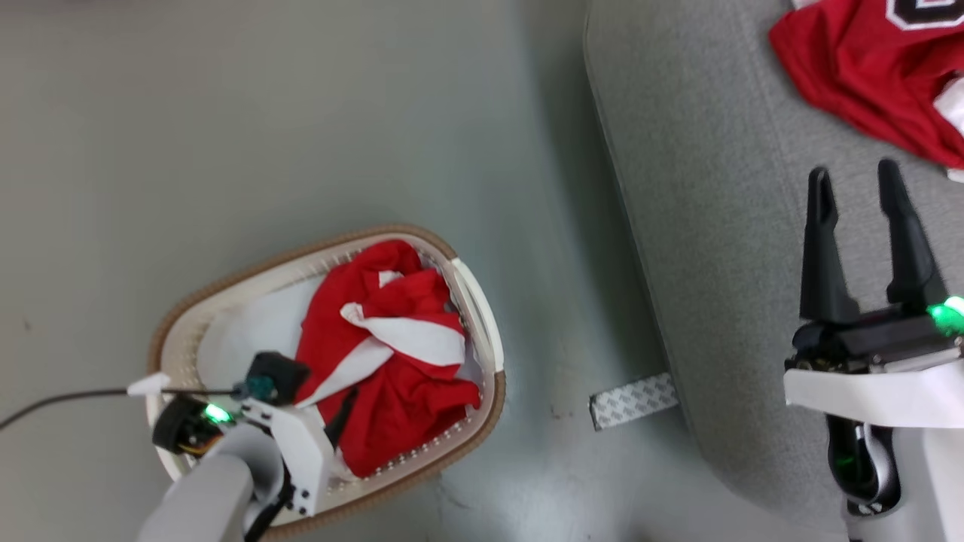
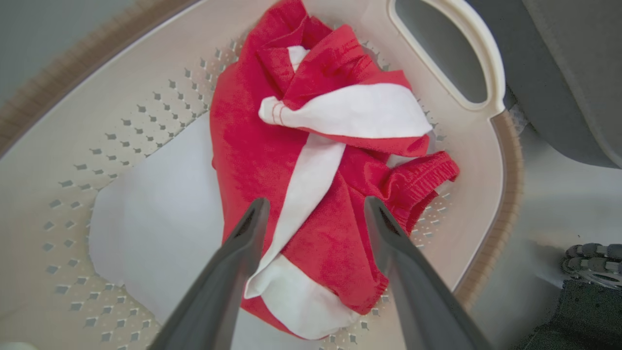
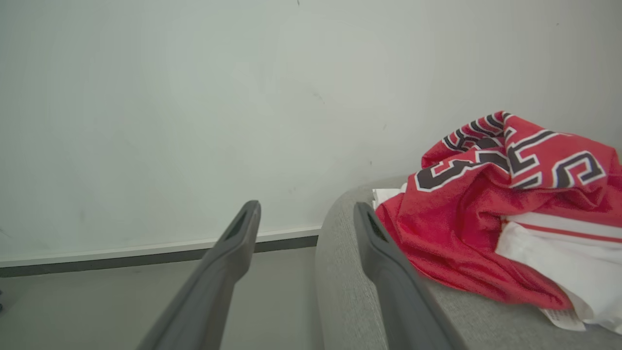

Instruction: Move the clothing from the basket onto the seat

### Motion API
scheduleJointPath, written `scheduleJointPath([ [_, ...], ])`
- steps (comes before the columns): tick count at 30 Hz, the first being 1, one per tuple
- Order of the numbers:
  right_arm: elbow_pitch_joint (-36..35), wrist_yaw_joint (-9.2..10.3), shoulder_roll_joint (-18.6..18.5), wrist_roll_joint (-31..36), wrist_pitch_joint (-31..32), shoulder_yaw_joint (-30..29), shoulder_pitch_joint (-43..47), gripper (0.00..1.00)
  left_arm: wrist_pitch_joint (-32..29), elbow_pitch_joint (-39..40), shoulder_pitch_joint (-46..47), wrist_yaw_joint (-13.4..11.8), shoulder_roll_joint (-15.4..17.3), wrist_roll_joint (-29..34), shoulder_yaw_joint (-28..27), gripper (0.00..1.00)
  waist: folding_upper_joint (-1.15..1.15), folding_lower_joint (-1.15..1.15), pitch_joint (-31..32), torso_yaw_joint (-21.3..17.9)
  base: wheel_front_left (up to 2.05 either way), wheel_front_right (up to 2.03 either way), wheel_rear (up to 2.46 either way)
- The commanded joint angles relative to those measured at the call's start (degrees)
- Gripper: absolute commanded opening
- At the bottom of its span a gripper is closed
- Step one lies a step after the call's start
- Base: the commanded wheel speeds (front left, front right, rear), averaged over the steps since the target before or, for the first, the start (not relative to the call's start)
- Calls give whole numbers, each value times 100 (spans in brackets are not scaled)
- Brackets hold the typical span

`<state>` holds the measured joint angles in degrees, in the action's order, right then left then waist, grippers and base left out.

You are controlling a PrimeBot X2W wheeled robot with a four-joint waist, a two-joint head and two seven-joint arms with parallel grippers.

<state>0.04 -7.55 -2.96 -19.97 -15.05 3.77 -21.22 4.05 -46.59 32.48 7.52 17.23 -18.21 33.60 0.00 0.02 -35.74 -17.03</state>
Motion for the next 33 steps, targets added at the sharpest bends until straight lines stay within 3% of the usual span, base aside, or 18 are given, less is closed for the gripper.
scheduleJointPath([
  [1,-224,13,11,-60,-17,16,-167,100,-13,-152,220,-10,94,-116,70,100,0,-2,-423,-88,0,0,0],
  [10,-1253,13,11,-247,-8,-157,-363,100,-213,-970,1078,-10,371,-412,705,100,0,-2,-1193,-269,0,0,0],
  [22,-1485,13,9,-234,-9,-64,-405,100,-742,-1273,1636,-6,452,-851,1736,100,0,-2,-1661,-360,0,0,0],
  [23,-1468,13,9,-228,-9,-53,-417,100,-723,-1287,1667,-6,447,-906,1809,80,0,-2,-1656,-365,0,0,0],
  [25,-1417,13,9,-220,-9,-19,-438,100,-598,-1290,1720,-6,456,-1014,1908,0,0,-2,-1620,-373,0,0,0],
  [33,-1299,13,9,-181,-9,41,-444,100,-196,-1452,1641,-7,426,-1399,2209,0,0,-2,-1243,-361,0,0,0],
])
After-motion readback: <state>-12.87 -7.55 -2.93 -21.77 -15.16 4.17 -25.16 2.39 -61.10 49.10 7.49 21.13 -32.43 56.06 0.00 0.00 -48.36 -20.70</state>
